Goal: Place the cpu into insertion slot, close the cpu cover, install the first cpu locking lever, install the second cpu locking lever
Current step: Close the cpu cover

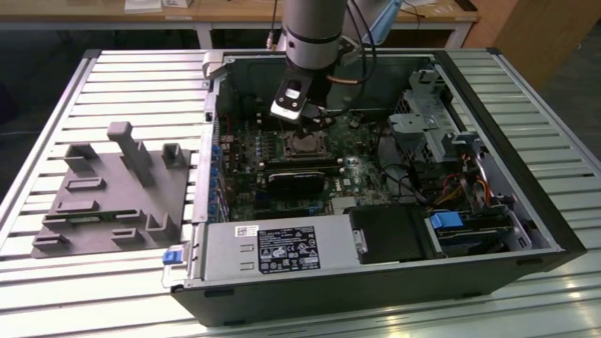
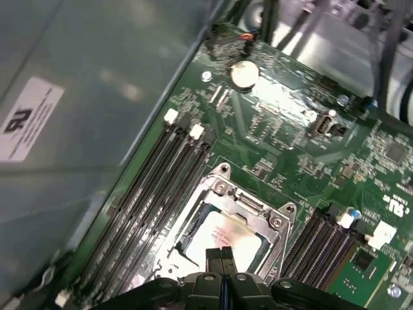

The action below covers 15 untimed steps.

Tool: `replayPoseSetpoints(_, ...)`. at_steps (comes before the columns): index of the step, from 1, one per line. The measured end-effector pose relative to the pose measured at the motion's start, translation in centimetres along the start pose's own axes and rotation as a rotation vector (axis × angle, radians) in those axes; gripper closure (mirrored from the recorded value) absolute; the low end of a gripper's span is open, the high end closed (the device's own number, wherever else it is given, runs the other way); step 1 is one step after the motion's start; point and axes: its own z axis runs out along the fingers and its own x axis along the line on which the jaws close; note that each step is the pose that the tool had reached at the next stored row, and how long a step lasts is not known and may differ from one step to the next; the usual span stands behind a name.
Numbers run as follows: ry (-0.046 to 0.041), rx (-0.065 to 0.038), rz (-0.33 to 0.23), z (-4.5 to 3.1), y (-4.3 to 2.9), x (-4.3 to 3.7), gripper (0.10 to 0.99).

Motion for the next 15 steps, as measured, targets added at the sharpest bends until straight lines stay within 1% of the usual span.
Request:
replayPoseSetpoints(8,-0.0010,0.011,-0.140,0.01,0.00,0.00,0.984)
replayPoseSetpoints(15,0.0021,0.018,-0.266,0.02,0.00,0.00,0.984)
